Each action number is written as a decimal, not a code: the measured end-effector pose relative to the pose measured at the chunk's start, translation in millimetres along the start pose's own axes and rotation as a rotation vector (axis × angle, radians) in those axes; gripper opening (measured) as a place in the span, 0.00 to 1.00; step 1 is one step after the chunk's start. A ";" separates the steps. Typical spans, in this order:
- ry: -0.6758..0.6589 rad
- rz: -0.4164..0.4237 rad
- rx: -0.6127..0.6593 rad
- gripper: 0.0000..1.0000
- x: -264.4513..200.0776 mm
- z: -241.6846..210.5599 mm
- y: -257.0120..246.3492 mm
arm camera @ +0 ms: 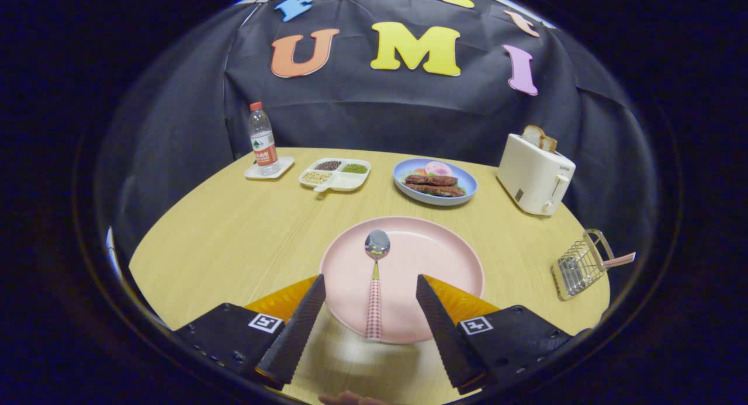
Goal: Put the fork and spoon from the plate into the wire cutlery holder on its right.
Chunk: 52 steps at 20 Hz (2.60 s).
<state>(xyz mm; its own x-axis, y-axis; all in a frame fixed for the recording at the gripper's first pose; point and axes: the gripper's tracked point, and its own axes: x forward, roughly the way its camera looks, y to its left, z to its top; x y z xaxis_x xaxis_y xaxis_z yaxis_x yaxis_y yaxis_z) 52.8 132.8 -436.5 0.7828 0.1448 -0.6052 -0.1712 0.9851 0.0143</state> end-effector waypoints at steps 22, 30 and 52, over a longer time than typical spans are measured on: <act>0.141 -0.007 0.037 0.05 35.7 -15.7 -12.7; 0.117 -0.037 0.023 0.05 -36.0 31.5 -63.3; 0.418 -0.059 0.033 0.05 -162.1 55.9 -352.9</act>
<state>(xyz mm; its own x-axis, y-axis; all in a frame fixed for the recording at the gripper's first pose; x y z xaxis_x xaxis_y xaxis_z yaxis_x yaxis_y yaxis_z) 19.8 -233.1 -298.9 0.4796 0.0447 -0.8764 -0.1091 0.9940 -0.0090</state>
